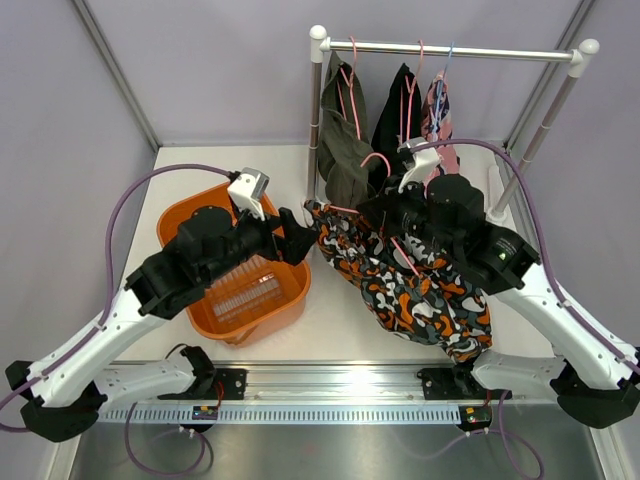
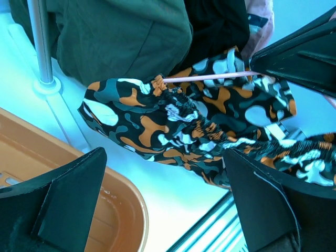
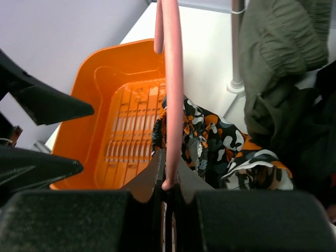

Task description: Remove the shorts from the hanger

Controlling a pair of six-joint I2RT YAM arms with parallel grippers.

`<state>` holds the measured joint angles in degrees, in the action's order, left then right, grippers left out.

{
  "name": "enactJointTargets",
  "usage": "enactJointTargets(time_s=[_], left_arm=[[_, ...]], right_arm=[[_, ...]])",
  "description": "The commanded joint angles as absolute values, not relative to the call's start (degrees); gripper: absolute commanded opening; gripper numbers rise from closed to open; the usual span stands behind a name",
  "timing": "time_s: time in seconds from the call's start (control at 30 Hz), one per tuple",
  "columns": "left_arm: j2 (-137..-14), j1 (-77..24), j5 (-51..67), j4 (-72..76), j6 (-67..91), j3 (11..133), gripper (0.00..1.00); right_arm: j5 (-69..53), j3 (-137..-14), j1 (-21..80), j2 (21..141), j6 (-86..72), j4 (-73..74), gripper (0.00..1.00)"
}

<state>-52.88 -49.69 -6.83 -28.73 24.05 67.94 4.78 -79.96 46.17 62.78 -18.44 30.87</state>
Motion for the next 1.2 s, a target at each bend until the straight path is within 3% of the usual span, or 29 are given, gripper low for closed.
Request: enactJointTargets(time_s=[0.0,0.5,0.93,1.07,1.17], left_arm=[[-54.8,-52.1,-15.5,-25.1,24.9,71.1,0.98],[-62.9,-55.1,-23.1,-18.8,27.2,72.0,0.95],[-65.8,-55.1,-26.8,-17.6,27.3,71.5,0.76],[-66.8,-55.1,-27.2,-17.3,26.8,71.9,0.62],[-67.4,-55.0,-28.1,-17.6,26.8,72.2,0.43]], right_arm=[[14.9,-81.1,48.2,62.9,-17.1,26.5,0.00],[22.8,-86.7,54.8,67.6,-15.6,27.9,0.00],[23.4,-89.1,56.7,67.6,-15.1,29.1,0.00],[23.9,-89.1,57.3,67.5,-15.1,29.4,0.00],[24.0,-88.9,57.7,67.1,-15.1,29.7,0.00]])
